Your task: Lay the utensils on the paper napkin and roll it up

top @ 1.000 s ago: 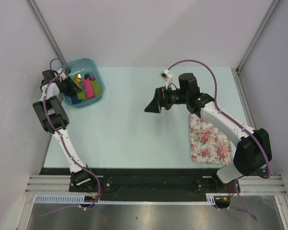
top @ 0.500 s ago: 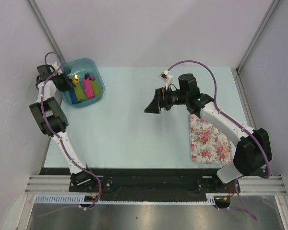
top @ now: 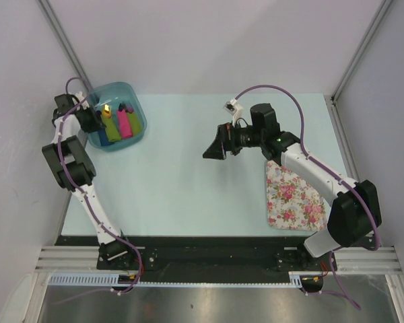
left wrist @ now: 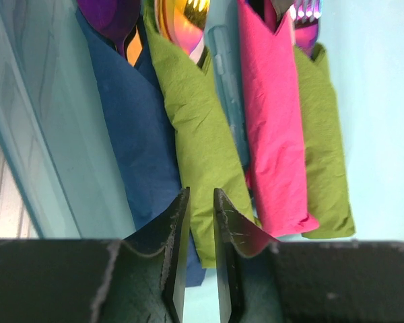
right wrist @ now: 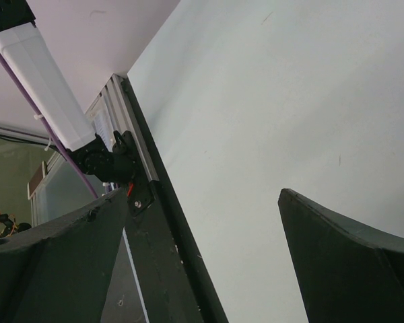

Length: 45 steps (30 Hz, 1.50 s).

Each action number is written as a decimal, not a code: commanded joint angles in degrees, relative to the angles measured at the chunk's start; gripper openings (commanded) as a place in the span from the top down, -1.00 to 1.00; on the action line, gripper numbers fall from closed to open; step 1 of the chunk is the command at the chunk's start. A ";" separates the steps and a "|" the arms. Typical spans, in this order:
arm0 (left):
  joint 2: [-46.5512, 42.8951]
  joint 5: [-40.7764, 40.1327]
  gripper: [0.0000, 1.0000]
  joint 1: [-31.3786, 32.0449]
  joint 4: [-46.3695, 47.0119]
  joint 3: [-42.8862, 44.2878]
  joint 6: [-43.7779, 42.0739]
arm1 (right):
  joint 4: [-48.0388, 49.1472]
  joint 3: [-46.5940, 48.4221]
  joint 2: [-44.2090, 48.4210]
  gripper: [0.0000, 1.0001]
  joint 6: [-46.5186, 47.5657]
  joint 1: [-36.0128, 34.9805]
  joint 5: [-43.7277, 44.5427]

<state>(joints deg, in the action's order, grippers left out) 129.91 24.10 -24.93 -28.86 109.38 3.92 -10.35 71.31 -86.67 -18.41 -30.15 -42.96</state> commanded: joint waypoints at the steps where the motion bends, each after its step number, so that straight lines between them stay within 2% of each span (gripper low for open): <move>1: 2.36 -0.54 0.54 0.67 -0.93 0.30 -1.99 | 2.35 0.41 0.80 -0.99 -0.22 0.01 -0.55; 11: 3.16 0.07 0.55 2.17 -1.55 -0.31 -2.17 | 2.09 0.50 0.98 -1.00 -0.13 0.27 -0.19; 14: 2.11 -0.28 0.48 2.16 -1.28 -0.49 -1.90 | 1.39 0.94 1.33 -0.99 0.40 0.36 -0.02; 18: -1.31 -1.42 0.27 1.99 -0.49 -1.01 -1.64 | 0.07 1.55 1.94 -0.99 1.45 0.53 0.51; 23: -9.74 -1.86 0.09 1.73 -0.76 -1.10 -2.43 | -2.65 3.13 3.61 -0.99 3.29 1.85 1.47; 25: -12.82 -1.51 0.00 1.81 -0.93 -1.36 -2.78 | -3.62 3.66 4.76 -0.99 3.91 3.43 2.00; 27: -17.57 -0.81 -0.29 1.90 -1.80 -1.10 -3.04 | -5.20 3.92 5.55 -0.99 4.44 4.83 2.26; 29: -21.43 0.16 -0.35 1.81 -4.52 -0.32 -3.31 | -6.78 3.84 6.86 -1.00 4.53 7.29 2.27; 30: -22.84 1.64 -0.63 1.90 -5.49 0.47 -3.48 | -7.31 3.84 7.39 -0.99 5.14 8.34 2.61; 31: -24.25 2.09 -0.69 2.25 -6.55 0.74 -3.48 | -7.93 3.66 8.53 -1.00 5.49 10.27 2.88; 32: -27.31 2.18 -0.88 2.51 -8.30 0.74 -3.74 | -8.80 3.49 9.15 -0.99 5.49 11.59 2.97; 33: -28.90 2.88 -0.99 2.95 -9.10 0.57 -3.75 | -9.25 3.31 9.85 -0.99 5.58 12.82 2.97; 36: -35.31 1.84 -0.99 5.41 -11.39 -0.31 -5.14 | -11.62 2.17 12.49 -0.99 5.67 18.62 3.58; 40: -44.63 -3.08 -0.99 13.91 -12.27 -6.44 -7.44 | -16.71 -0.37 16.62 -0.99 9.25 25.39 5.16; 41: -46.74 -3.96 -0.99 15.59 -11.31 -8.99 -6.48 | -18.72 -1.95 18.71 -0.99 10.14 27.67 5.34; 42: -49.37 -4.93 -0.99 17.61 -10.69 -15.10 -6.30 | -19.61 -3.18 19.78 -0.99 11.37 28.47 5.52; 43: -54.27 -7.81 -1.00 22.33 -9.38 -18.82 -6.12 | -20.23 -4.50 21.18 -0.99 13.56 29.18 6.04; 44: -57.28 -9.14 -0.99 24.47 -6.41 -22.60 -6.12 | -21.11 -7.47 24.41 -0.99 14.80 29.71 7.35; 45: -61.66 -10.55 -0.99 29.88 -4.90 -29.94 -5.69 | -21.20 -8.98 26.01 -0.99 16.03 29.71 8.50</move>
<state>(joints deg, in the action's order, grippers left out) 78.98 20.25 -5.58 -36.27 94.37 -1.19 -26.17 67.72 -67.37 -9.10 -1.34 -37.54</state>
